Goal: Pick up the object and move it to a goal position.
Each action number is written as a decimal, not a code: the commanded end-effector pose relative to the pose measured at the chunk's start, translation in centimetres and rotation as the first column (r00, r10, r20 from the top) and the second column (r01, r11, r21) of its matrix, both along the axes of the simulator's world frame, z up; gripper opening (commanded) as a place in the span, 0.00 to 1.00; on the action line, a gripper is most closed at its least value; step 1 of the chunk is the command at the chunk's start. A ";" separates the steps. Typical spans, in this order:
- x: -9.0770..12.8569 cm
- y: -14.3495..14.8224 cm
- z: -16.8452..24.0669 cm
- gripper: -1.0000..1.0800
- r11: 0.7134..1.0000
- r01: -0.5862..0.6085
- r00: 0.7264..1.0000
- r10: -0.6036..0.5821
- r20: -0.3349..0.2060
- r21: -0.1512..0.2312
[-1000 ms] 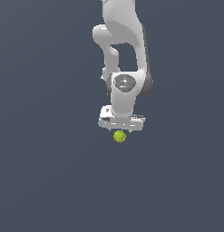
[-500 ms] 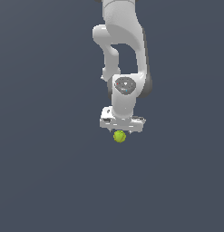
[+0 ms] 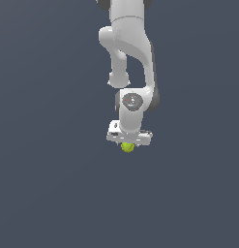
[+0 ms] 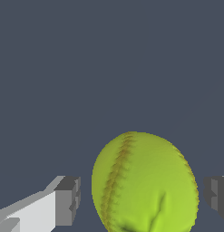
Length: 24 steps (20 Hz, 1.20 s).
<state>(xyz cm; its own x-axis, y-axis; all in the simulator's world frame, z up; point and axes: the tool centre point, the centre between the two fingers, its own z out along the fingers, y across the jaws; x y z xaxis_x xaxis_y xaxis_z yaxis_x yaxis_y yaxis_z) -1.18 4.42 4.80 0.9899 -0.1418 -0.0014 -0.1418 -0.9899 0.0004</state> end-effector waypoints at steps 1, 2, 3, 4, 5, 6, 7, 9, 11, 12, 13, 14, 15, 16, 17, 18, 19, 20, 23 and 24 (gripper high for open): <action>0.1 0.0 -0.6 0.96 1.000 0.000 1.000 0.000 0.001 0.000; 0.1 0.0 -0.6 0.96 1.000 0.000 1.000 0.000 0.001 0.000; 0.1 0.0 -0.7 0.96 1.000 0.001 1.000 -0.001 0.002 0.000; 0.1 0.0 -0.7 0.00 1.000 0.001 1.000 -0.001 0.002 0.000; 0.1 0.0 -0.7 0.00 1.000 0.001 1.000 -0.001 0.002 0.000; 0.1 0.0 -0.7 0.00 1.000 0.001 1.000 -0.001 0.002 0.000; 0.1 0.0 -0.7 0.00 1.000 0.001 1.000 -0.001 0.002 0.000; 0.1 0.0 -0.7 0.00 1.000 0.001 1.000 -0.001 0.002 0.000; 0.1 0.0 -0.7 0.00 1.000 0.001 1.000 -0.001 0.002 0.000; 0.1 0.0 -0.7 0.00 1.000 0.001 1.000 -0.001 0.002 0.000; 0.1 0.0 -0.7 0.00 1.000 0.001 1.000 -0.001 0.002 0.000; 0.1 0.0 -0.6 0.00 1.000 0.000 1.000 0.000 0.002 0.000; 0.1 0.1 -0.6 0.00 1.000 0.000 1.000 0.000 0.002 0.000; 0.2 0.1 -0.5 0.00 1.000 0.000 1.000 0.000 0.002 0.000; 0.2 0.2 -0.3 0.00 1.000 0.000 1.000 0.000 0.002 0.000; 0.3 0.4 -0.2 0.00 1.000 0.000 1.000 0.000 0.002 0.000; 0.4 0.6 0.1 0.00 1.000 0.000 1.000 0.000 0.002 0.000; 0.5 0.8 0.3 0.00 1.000 0.000 1.000 0.000 0.002 0.000; 1.0 1.8 1.5 0.00 1.000 0.000 1.000 0.000 0.002 0.000; 1.2 2.2 2.0 0.00 1.000 0.000 1.000 0.000 0.002 0.000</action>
